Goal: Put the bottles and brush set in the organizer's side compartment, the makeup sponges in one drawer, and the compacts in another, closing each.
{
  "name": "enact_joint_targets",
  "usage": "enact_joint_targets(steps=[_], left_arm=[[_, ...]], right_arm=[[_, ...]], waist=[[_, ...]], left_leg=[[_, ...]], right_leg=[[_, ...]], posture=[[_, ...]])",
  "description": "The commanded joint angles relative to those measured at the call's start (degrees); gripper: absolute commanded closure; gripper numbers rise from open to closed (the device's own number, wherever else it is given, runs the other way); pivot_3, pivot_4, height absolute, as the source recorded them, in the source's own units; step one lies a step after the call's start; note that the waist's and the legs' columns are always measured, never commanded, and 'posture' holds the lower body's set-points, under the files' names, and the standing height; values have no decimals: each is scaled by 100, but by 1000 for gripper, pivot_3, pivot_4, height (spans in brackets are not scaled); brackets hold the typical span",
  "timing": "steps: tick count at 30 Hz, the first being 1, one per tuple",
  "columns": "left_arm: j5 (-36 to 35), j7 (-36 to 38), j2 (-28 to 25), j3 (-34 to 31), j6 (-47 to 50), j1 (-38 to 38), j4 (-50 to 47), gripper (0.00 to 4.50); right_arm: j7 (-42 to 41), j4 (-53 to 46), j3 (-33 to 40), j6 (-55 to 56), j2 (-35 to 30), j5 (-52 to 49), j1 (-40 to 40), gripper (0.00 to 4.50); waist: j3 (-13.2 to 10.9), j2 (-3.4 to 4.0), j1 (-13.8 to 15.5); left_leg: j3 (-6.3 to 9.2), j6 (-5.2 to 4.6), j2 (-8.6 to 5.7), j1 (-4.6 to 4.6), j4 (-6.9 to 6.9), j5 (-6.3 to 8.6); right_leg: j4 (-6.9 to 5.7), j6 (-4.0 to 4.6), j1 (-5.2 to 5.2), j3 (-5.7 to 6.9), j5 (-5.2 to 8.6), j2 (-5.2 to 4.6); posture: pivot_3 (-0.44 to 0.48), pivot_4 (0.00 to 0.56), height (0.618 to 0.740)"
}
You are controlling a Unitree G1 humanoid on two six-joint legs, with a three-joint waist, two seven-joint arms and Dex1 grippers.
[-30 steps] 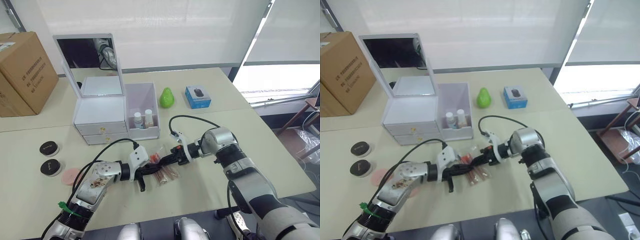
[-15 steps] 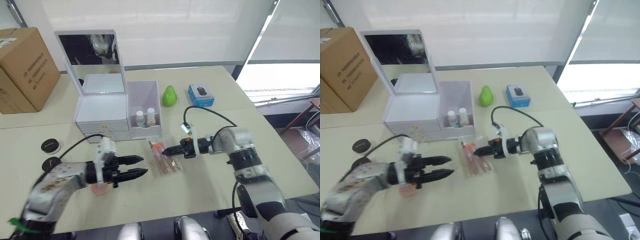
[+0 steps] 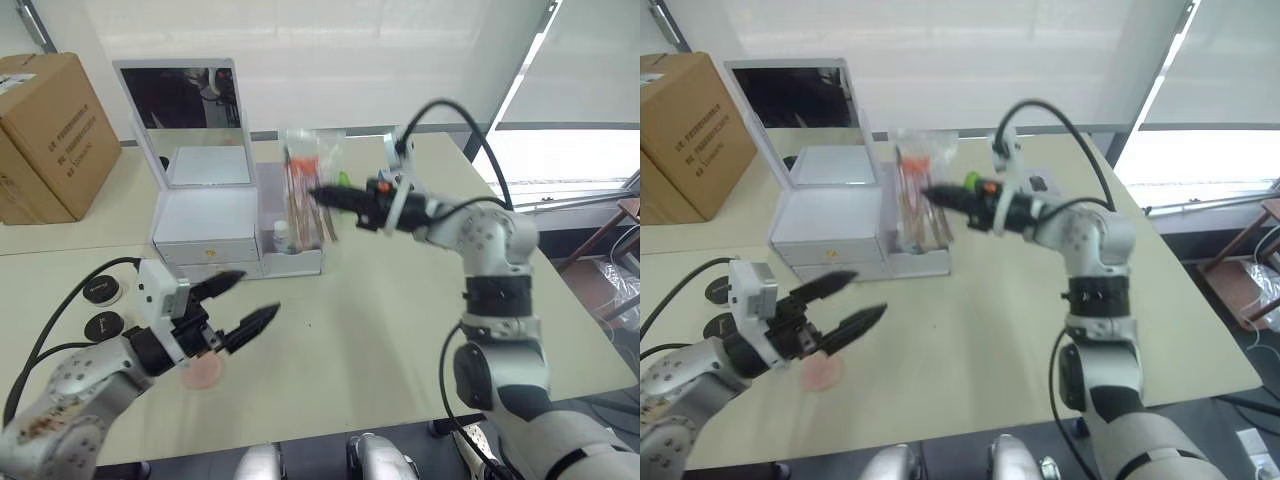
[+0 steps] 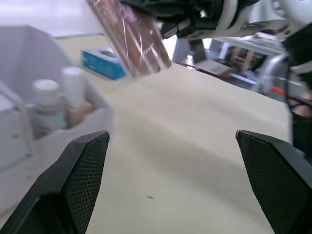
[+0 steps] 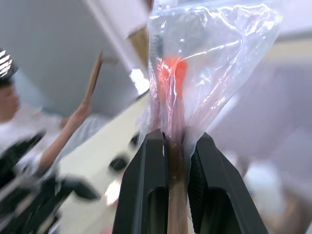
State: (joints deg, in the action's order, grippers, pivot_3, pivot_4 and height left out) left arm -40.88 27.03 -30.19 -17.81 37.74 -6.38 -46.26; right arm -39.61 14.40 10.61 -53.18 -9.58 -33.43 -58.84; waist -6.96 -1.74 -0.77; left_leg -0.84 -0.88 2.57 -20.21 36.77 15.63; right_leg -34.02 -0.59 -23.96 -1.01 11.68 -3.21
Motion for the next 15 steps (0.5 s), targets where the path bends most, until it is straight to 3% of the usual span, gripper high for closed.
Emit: enact_joint_targets(steps=[1, 9, 15], left_arm=[[853, -1117, 305, 391, -127, 206, -523, 34], [1838, -2265, 702, 873, 79, 593, -586, 34], [2024, -2281, 715, 930, 79, 804, -493, 34]], right_arm=[[252, 896, -47, 1774, 165, 600, -581, 4296], [234, 3963, -120, 4375, 580, 1378, -1701, 4296], [404, 5426, -138, 5367, 823, 1809, -2044, 4296]], waist=[[0, -6, 4], [-3, -20, -35], [-5, -23, -30]], left_leg=[[0, 2, -2, 0, 0, -1], [1, 4, -5, 4, 0, -3], [2, 3, -5, 2, 0, -4]], right_leg=[[-1, 2, 1, -3, -3, 0], [-1, 39, 6, -12, -27, 1], [2, 42, 8, -11, -29, 1]], posture=[[0, 150, 740], [0, 150, 740], [0, 150, 740]])
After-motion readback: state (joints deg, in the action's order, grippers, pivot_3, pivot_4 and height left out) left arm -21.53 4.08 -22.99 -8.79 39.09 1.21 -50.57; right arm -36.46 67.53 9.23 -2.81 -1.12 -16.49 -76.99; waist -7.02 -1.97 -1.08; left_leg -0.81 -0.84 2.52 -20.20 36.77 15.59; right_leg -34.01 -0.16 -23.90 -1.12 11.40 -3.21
